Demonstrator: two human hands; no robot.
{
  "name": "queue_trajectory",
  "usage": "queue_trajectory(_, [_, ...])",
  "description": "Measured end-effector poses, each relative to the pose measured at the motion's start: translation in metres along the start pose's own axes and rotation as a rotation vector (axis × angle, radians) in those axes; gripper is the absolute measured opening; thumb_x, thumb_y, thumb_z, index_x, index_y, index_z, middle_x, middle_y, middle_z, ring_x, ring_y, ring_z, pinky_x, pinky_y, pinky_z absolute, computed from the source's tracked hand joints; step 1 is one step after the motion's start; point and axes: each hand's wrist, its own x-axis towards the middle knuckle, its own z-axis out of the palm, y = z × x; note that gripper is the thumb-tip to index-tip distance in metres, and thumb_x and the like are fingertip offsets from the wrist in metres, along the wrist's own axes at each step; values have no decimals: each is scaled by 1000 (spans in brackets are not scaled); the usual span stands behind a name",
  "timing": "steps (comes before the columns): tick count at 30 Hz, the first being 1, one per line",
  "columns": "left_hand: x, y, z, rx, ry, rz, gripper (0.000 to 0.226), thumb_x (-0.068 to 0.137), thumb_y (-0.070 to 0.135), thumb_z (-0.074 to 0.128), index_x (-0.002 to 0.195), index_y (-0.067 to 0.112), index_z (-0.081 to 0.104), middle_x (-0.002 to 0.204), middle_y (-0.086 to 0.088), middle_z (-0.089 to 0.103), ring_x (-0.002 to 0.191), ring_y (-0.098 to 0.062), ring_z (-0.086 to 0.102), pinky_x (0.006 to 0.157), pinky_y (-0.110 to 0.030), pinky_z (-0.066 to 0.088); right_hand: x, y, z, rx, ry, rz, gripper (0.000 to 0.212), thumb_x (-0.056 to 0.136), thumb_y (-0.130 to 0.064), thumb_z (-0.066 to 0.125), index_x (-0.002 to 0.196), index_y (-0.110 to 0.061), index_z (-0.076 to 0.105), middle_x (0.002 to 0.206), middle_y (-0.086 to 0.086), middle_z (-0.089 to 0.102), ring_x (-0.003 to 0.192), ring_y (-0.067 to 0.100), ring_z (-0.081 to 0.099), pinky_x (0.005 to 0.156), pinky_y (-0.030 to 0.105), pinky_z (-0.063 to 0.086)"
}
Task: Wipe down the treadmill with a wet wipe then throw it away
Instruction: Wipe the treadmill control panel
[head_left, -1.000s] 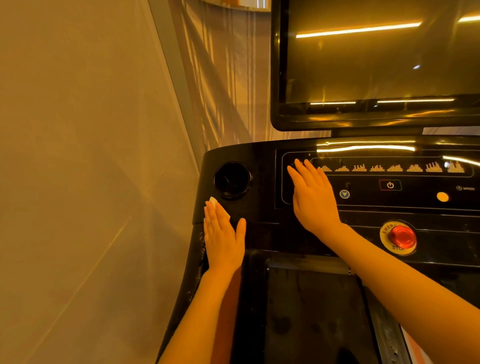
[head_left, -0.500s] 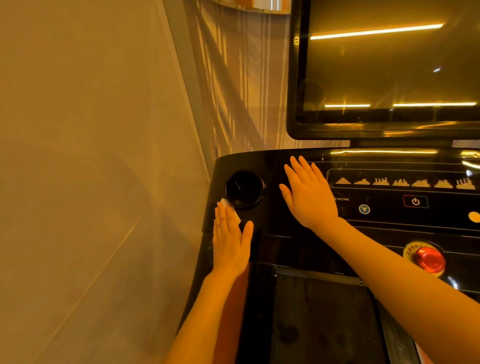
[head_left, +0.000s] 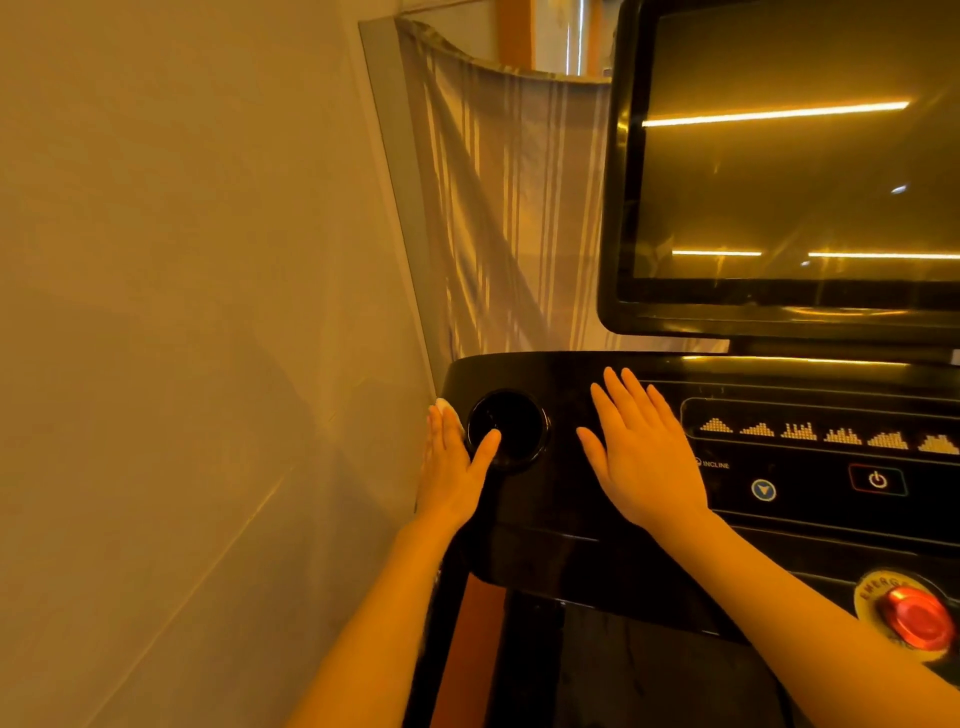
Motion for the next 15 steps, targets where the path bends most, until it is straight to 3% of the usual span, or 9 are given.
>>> queue_trajectory(4, [5,1,1,-141,6,61,98,81,73,31,155,24,-9,162,8,-13,148,-8,-11,120,-32,2,2,-1,-1,-7,-17,9,64,101,-52,26,153,-16,25,162,6,16,150,22,6,118,34,0])
queue_trajectory(7, [-5,-4,6,-235,58,148,84,89,66,36,156,28,2,161,16,-3,148,-2,-4,120,-27,6,2,-1,-2,0,-26,14,64,101,-53,24,154,-17,21,163,5,11,151,21,2,117,33,-3])
queue_trajectory(10, [-10,-11,7,-185,77,206,75,92,64,29,154,30,3,161,18,-2,147,2,-4,116,-19,3,3,-1,-1,9,-36,15,64,101,-53,24,155,-18,19,163,4,9,151,20,0,116,33,-4])
queue_trajectory(15, [14,2,-6,-209,0,160,72,93,56,21,155,26,1,161,15,-6,148,-2,-6,120,-25,1,1,-1,0,17,-22,4,64,101,-53,24,154,-17,22,163,5,13,150,21,3,116,33,-4])
